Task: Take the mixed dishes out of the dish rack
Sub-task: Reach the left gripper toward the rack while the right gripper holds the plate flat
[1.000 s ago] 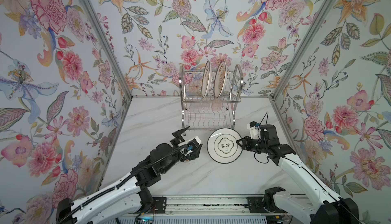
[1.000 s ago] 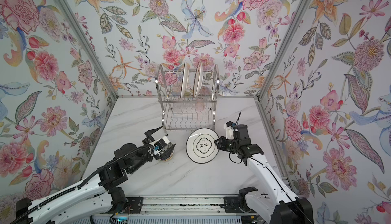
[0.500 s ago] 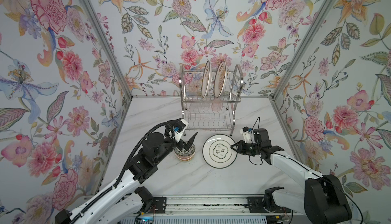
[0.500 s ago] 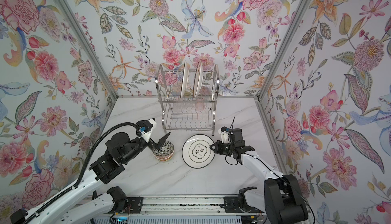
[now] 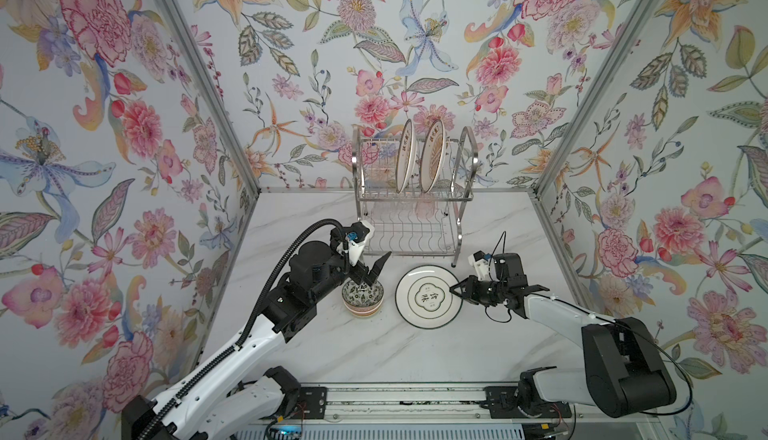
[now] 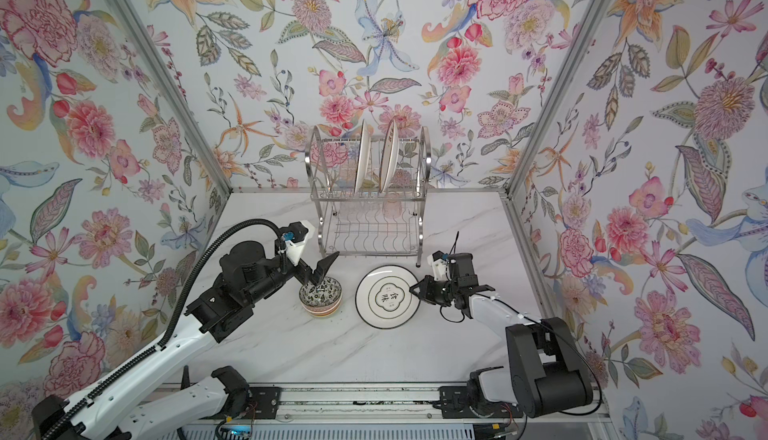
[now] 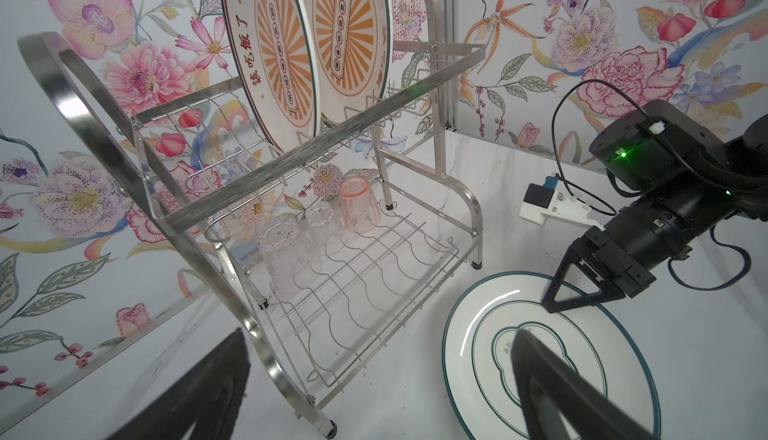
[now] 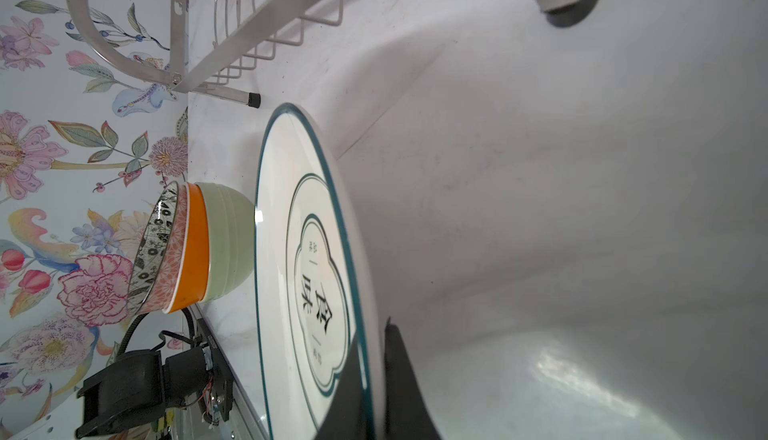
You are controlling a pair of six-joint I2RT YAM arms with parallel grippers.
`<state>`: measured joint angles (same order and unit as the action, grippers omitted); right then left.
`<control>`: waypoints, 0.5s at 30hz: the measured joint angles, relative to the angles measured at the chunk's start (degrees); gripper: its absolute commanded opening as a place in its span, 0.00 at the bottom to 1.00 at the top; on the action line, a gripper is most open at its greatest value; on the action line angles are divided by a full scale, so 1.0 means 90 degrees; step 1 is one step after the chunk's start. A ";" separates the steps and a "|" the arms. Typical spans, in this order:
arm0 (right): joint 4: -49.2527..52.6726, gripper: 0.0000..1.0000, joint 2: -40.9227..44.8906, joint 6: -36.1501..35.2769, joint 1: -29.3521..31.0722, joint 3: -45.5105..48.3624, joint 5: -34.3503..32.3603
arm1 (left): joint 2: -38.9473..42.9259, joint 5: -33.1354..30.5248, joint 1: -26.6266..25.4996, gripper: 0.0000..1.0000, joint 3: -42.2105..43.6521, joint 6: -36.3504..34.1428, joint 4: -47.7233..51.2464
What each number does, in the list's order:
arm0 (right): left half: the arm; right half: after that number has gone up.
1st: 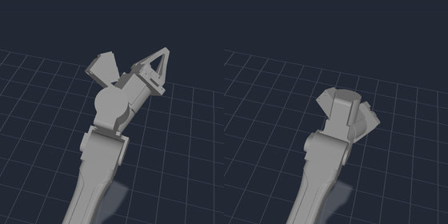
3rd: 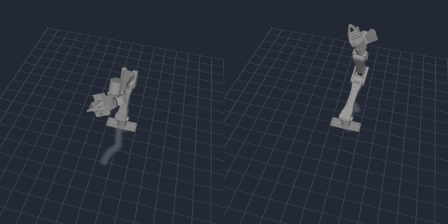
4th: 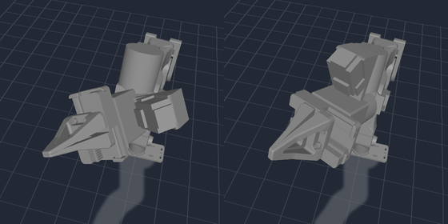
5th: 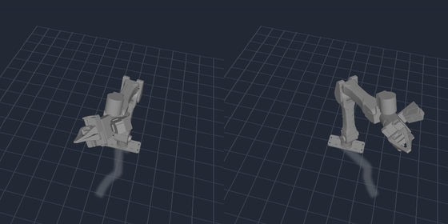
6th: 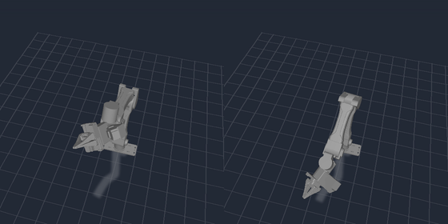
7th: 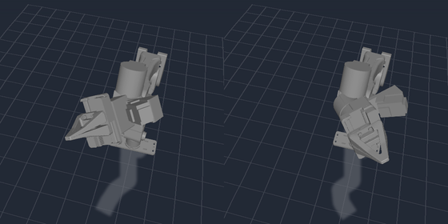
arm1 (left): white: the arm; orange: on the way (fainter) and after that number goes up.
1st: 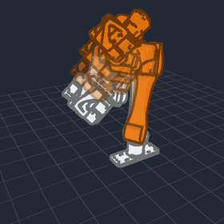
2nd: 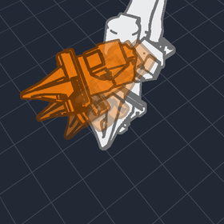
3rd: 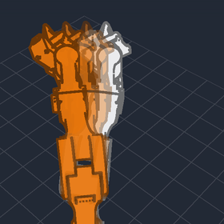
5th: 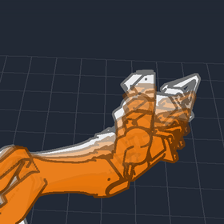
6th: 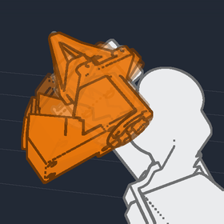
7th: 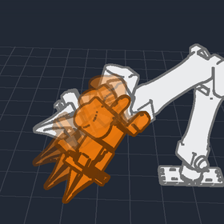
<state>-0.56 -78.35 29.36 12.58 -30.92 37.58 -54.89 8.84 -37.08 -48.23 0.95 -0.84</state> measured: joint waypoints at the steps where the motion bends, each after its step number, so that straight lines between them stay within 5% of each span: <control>1: -0.0032 0.00 -0.0066 0.0002 -0.0017 0.0019 0.0015 | -0.0044 0.0005 0.0010 0.99 -0.0051 0.0002 0.0015; 15: -0.0369 0.04 -0.0483 0.0032 -0.0199 0.0136 0.0138 | -0.0389 0.0168 0.0041 1.00 -0.0532 0.0036 0.0194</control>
<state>-3.88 -82.70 29.65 10.79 -29.69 38.83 -58.39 10.35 -36.71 -53.01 1.28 0.91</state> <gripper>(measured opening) 0.082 0.993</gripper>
